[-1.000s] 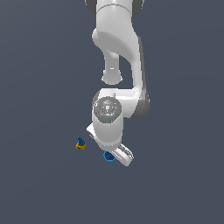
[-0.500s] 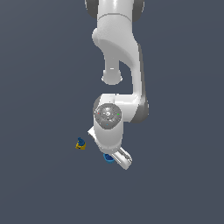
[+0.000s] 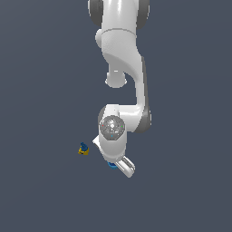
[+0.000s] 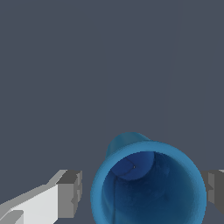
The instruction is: Pick up a designated object from a clutter of objects.
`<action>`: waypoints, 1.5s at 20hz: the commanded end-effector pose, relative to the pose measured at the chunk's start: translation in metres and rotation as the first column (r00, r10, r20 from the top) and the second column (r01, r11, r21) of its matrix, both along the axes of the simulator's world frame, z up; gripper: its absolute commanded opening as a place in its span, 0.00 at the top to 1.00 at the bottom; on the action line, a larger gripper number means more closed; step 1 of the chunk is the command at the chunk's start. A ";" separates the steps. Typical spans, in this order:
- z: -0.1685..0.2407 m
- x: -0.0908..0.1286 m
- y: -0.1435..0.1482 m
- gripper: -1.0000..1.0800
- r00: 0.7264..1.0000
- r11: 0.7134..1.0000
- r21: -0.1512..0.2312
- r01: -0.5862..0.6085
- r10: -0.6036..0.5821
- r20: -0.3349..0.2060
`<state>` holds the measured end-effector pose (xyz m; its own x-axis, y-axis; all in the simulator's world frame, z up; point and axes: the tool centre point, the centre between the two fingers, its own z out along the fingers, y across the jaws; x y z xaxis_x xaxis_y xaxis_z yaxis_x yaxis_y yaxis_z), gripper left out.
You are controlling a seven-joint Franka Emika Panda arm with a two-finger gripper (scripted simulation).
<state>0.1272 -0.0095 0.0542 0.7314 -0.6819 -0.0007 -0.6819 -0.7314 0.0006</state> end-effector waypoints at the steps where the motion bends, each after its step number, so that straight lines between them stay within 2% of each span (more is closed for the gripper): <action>1: -0.010 0.000 0.000 0.04 1.000 1.000 0.000 0.001 -0.001 0.001; 6: -0.014 0.001 0.000 0.04 1.000 1.000 0.000 0.001 -0.001 0.001; 7: -0.014 0.001 0.000 1.00 1.000 1.000 0.000 0.001 -0.001 0.001; 21: -0.011 0.000 0.002 1.00 1.000 1.000 0.000 0.001 -0.001 0.001; 30: 0.019 -0.016 0.015 1.00 1.000 1.000 0.000 0.001 -0.001 0.001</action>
<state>0.1140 0.0024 0.0654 0.7306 -0.6828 -0.0015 -0.6828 -0.7306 0.0017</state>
